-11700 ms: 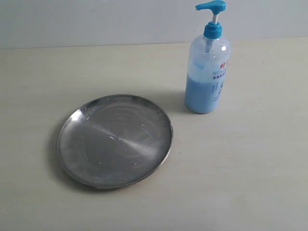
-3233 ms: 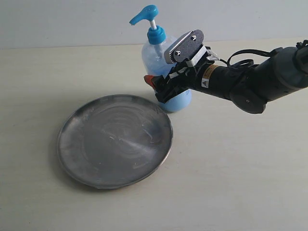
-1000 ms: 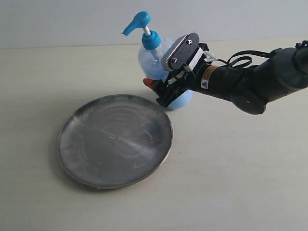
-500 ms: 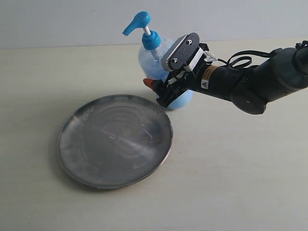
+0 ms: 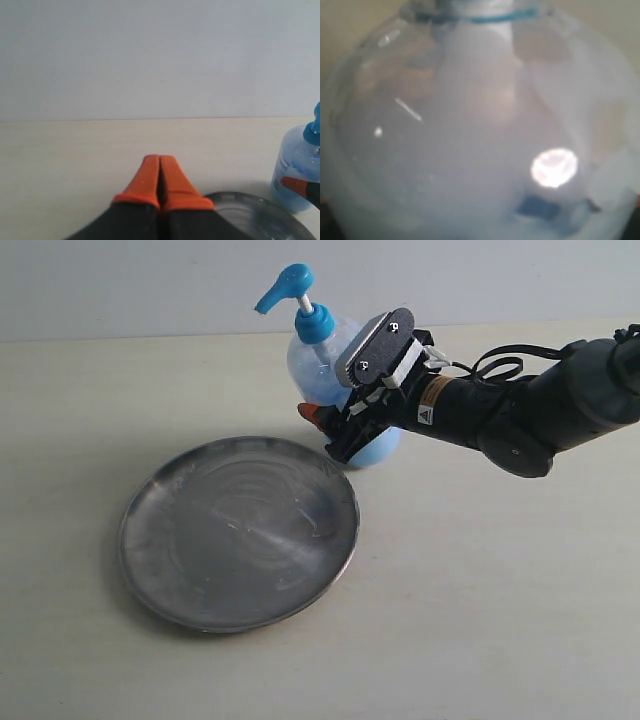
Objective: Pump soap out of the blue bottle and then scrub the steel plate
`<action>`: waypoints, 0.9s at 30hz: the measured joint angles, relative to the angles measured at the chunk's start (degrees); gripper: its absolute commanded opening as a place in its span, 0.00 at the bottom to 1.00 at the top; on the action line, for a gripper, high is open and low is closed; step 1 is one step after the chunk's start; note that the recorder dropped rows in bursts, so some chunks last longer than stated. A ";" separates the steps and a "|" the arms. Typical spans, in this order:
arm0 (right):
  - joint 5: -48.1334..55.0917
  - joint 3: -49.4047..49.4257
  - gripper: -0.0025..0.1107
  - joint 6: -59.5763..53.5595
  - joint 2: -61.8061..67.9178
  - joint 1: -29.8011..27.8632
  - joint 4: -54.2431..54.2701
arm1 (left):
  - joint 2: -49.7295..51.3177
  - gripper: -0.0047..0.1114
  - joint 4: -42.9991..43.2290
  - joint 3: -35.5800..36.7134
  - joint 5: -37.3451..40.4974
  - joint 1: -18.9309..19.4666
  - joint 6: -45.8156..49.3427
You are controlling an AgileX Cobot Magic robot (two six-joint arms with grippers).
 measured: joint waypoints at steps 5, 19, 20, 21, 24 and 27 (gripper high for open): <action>0.00 0.00 0.02 -0.11 0.00 0.00 -1.15 | 0.10 0.04 0.00 0.00 0.32 0.00 0.00; -0.13 0.00 0.02 -0.38 0.00 0.00 -2.10 | 12.39 0.04 -2.60 -4.41 2.95 -5.94 2.37; -0.13 0.00 0.02 -0.38 0.00 0.00 -2.10 | 14.30 0.04 -2.76 -6.02 3.61 -6.79 2.42; -0.13 0.00 0.02 -0.38 0.00 0.00 -2.10 | 15.91 0.04 -2.76 -7.46 4.36 -7.86 2.51; -0.13 0.00 0.02 -0.38 0.00 0.00 -2.10 | 21.73 0.04 -3.00 -13.01 7.15 -10.96 3.51; -0.13 0.00 0.02 -0.38 0.00 0.00 -2.10 | 28.17 0.04 -3.00 -19.20 9.07 -14.06 4.59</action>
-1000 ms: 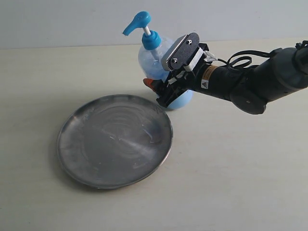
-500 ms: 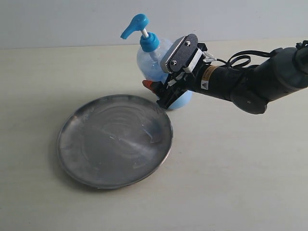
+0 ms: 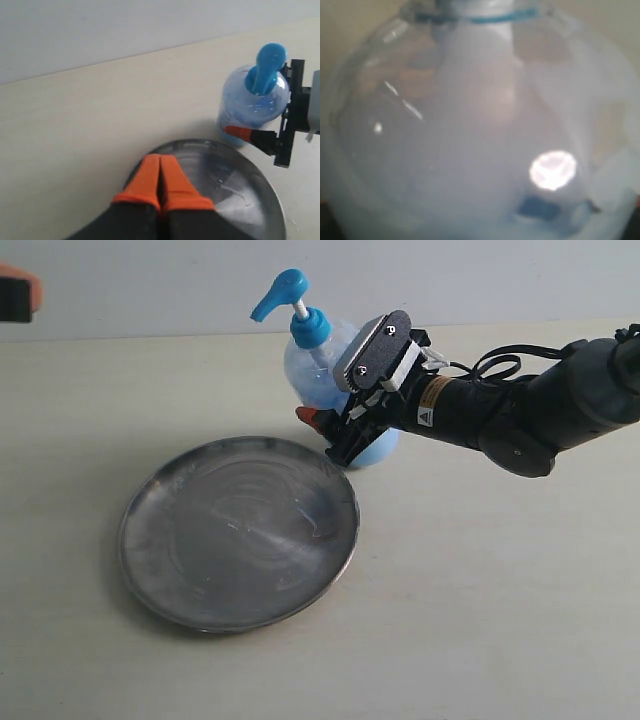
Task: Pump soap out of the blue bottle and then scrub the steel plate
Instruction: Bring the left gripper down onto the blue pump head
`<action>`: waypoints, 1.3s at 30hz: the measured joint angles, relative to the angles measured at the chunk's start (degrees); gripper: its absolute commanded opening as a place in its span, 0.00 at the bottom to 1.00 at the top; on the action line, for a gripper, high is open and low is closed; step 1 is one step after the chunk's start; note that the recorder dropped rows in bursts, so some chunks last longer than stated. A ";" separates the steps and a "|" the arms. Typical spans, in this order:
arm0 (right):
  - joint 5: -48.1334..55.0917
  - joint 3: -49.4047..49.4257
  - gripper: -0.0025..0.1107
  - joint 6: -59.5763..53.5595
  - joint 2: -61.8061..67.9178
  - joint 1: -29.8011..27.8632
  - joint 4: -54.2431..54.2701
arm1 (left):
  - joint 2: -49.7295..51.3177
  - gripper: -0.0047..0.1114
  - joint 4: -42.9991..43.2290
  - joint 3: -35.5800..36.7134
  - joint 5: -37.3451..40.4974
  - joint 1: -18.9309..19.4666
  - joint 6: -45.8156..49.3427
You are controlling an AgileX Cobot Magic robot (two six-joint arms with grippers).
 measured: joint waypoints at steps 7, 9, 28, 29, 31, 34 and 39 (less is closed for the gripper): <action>0.00 0.00 0.02 0.00 0.00 0.00 0.00 | 14.00 0.04 0.00 -13.84 2.73 -5.22 1.23; 0.00 0.00 0.02 0.00 0.00 0.00 0.00 | 17.05 0.04 -0.66 -17.26 3.28 -5.60 1.65; 0.00 0.00 0.02 0.00 0.00 0.00 0.00 | 36.46 0.04 -16.25 -36.64 13.62 -5.65 14.80; 0.00 0.00 0.02 0.00 0.00 0.00 0.00 | 36.88 0.04 -16.50 -36.73 13.84 -5.65 15.20; 0.00 0.00 0.02 0.00 0.00 0.00 0.00 | 37.39 0.04 -17.10 -36.86 13.96 -5.65 15.59; 0.00 0.00 0.02 0.00 0.00 0.00 0.00 | 38.26 0.04 -17.49 -36.89 13.96 -5.65 16.02; 0.00 0.00 0.02 0.00 0.00 0.00 0.00 | 39.07 0.04 -18.19 -36.89 12.57 -5.65 16.67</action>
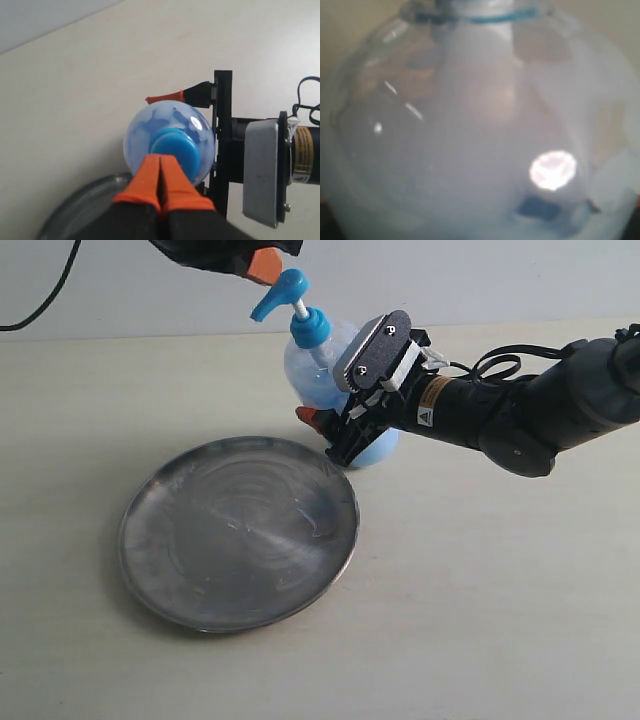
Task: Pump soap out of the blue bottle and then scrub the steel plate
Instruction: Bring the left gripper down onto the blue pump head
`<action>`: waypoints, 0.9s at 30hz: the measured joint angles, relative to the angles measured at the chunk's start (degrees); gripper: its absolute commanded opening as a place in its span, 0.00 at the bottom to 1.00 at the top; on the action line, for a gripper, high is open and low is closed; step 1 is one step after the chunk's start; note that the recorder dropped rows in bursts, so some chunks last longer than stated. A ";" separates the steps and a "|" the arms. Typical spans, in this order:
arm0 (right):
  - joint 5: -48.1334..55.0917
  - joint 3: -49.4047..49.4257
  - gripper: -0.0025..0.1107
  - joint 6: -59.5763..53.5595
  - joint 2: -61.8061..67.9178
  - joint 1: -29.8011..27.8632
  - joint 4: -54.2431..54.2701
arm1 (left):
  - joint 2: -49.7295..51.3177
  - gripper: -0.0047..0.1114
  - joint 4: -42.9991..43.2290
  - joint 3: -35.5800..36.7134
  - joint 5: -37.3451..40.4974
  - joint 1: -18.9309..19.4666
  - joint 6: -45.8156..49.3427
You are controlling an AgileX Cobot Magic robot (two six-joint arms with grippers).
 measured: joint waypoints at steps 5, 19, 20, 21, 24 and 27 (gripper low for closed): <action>0.00 0.00 0.02 0.00 0.00 0.00 0.00 | 0.00 0.04 -1.49 0.00 -2.73 0.00 0.37; 0.00 0.00 0.02 0.00 0.00 0.00 0.00 | 0.87 0.04 -8.61 0.00 -2.86 0.00 4.93; 0.00 0.00 0.02 0.00 0.00 0.00 0.00 | 0.87 0.04 -8.61 0.00 -2.86 0.00 4.93; 0.00 0.00 0.02 0.00 0.00 0.00 0.00 | 0.87 0.04 -8.61 0.00 -2.86 0.00 4.96; 0.00 0.00 0.02 0.00 0.00 0.00 0.00 | 0.87 0.04 -8.61 0.00 -2.86 0.00 5.06; 0.00 0.00 0.02 0.00 0.00 0.00 0.00 | 0.87 0.04 -8.26 0.00 -2.86 0.00 5.18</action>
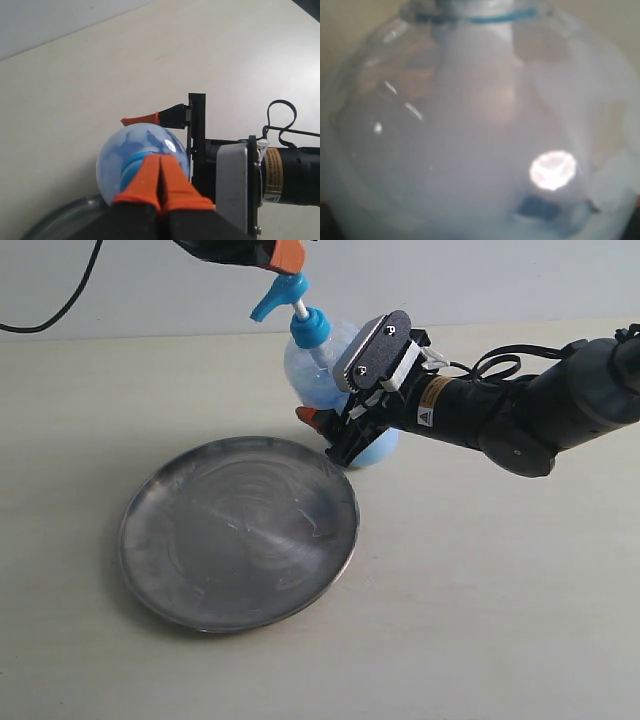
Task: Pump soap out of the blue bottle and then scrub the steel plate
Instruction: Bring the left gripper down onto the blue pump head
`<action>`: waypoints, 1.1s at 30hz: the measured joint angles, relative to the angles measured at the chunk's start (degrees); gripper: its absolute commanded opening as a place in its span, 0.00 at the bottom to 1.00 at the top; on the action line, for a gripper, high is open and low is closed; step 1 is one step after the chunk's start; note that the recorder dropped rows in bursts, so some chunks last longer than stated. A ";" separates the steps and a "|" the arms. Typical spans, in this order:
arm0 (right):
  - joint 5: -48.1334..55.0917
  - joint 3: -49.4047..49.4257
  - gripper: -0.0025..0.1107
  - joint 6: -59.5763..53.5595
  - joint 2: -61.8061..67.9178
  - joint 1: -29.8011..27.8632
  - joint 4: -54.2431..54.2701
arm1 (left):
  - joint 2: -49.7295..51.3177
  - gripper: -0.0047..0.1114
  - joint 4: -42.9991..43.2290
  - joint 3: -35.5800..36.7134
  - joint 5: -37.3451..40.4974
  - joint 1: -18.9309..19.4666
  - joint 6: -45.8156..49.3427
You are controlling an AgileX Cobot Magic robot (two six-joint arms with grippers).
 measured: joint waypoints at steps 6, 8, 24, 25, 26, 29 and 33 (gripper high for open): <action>0.00 0.00 0.02 0.00 0.00 0.00 0.00 | 0.00 0.04 0.89 0.00 0.00 0.00 0.00; 0.00 0.00 0.02 0.00 0.00 0.00 0.00 | 0.00 0.04 0.89 0.00 0.12 0.00 0.00; 0.00 0.00 0.02 0.00 0.00 0.00 0.00 | 0.48 0.04 1.82 -0.10 1.67 0.00 0.00; 0.00 0.00 0.02 0.00 0.00 0.00 0.00 | 0.88 0.04 1.82 -0.34 1.55 0.00 0.00; 0.00 0.00 0.02 0.14 0.00 0.00 0.28 | 1.00 0.04 1.82 -0.46 1.41 0.00 0.00; 0.21 0.00 0.02 0.37 0.00 0.00 0.54 | 1.65 0.04 1.70 -0.82 0.41 0.00 0.00; 0.21 0.00 0.02 0.37 0.00 -0.10 0.52 | 1.65 0.04 1.70 -0.82 0.39 0.00 0.00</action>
